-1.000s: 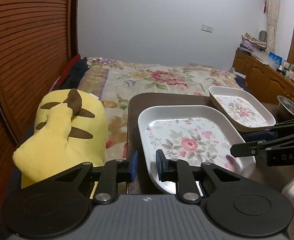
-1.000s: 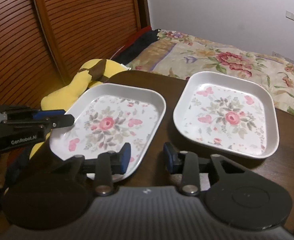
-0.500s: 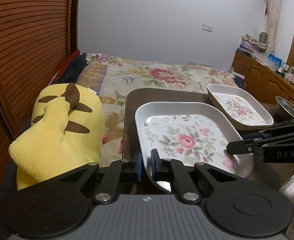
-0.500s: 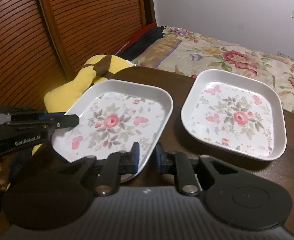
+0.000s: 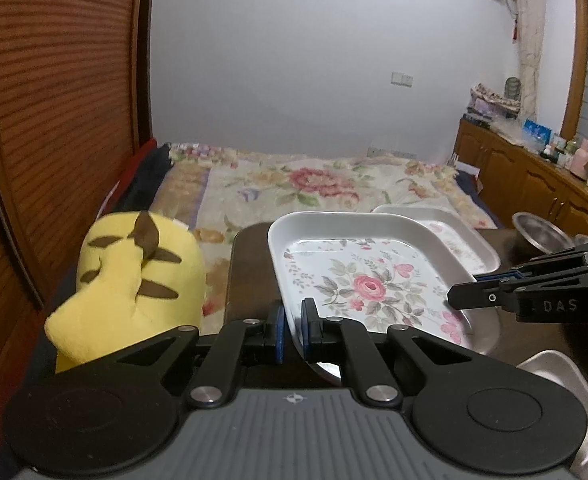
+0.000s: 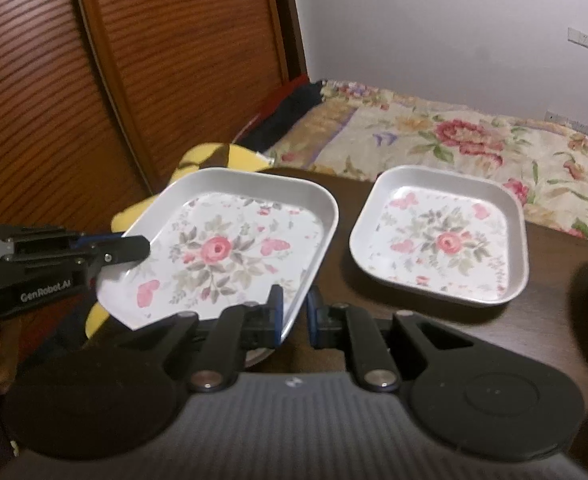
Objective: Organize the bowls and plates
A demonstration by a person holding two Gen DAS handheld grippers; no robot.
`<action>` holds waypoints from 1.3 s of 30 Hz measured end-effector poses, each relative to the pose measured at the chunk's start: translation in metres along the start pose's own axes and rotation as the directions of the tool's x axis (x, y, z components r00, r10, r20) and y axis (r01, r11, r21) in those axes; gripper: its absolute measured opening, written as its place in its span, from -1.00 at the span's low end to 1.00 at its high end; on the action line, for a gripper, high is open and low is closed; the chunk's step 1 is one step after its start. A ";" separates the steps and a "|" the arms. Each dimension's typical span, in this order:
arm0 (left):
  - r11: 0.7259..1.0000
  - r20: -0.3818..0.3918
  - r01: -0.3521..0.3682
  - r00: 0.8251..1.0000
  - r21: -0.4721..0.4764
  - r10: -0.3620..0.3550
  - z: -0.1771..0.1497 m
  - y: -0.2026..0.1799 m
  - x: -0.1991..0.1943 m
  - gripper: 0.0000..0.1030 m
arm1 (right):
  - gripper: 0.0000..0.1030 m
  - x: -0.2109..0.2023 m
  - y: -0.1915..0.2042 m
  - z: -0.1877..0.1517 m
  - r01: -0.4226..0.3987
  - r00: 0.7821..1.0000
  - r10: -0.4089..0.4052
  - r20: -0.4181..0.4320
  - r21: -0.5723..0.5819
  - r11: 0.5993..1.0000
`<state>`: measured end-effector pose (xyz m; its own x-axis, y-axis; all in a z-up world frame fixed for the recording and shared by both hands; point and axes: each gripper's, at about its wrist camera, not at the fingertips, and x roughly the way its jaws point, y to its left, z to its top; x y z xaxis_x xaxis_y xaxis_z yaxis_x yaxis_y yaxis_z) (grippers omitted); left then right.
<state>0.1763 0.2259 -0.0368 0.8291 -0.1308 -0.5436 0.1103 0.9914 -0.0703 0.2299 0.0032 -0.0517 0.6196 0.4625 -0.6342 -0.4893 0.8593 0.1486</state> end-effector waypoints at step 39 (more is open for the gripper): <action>0.987 0.073 0.087 0.993 0.134 -0.097 -0.007 -0.109 -0.077 -0.79 | -0.73 -0.132 -0.047 -0.053 0.049 0.982 -0.056 0.178 0.044 0.998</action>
<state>0.0962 0.1280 0.0067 0.8522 -0.2260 -0.4719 0.2540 0.9672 -0.0047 0.1385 -0.1097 -0.0150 0.7452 0.4451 -0.4965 -0.4310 0.8897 0.1507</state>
